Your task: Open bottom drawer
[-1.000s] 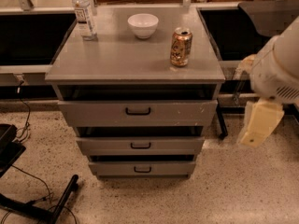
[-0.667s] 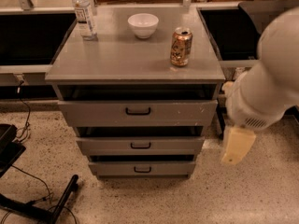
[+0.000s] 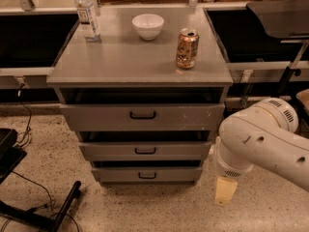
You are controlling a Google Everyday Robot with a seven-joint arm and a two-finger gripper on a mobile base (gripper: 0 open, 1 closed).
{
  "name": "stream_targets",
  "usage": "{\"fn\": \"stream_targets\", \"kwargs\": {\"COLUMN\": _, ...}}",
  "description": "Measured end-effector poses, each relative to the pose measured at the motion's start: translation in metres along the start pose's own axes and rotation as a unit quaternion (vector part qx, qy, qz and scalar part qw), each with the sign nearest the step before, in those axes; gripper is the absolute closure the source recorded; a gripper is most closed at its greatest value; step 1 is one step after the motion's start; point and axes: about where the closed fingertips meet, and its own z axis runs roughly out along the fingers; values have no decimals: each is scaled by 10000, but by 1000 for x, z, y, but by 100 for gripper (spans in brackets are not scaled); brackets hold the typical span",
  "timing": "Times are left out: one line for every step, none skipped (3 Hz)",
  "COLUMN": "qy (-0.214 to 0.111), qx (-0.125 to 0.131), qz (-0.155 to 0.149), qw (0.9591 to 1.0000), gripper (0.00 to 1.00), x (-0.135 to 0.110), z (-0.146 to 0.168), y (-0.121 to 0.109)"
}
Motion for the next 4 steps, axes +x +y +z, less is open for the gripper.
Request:
{"fn": "stream_targets", "kwargs": {"qy": 0, "qx": -1, "qz": 0, "qw": 10000, "gripper": 0, "x": 0, "z": 0, "y": 0}}
{"fn": "stream_targets", "kwargs": {"qy": -41, "qx": -59, "qz": -12, "qw": 10000, "gripper": 0, "x": -4, "z": 14, "y": -2}}
{"fn": "stream_targets", "kwargs": {"qy": -167, "qx": -241, "qz": -61, "qw": 9996, "gripper": 0, "x": -21, "z": 72, "y": 10}}
{"fn": "stream_targets", "kwargs": {"qy": -283, "qx": -354, "qz": -100, "qw": 9989, "gripper": 0, "x": -43, "z": 150, "y": 21}}
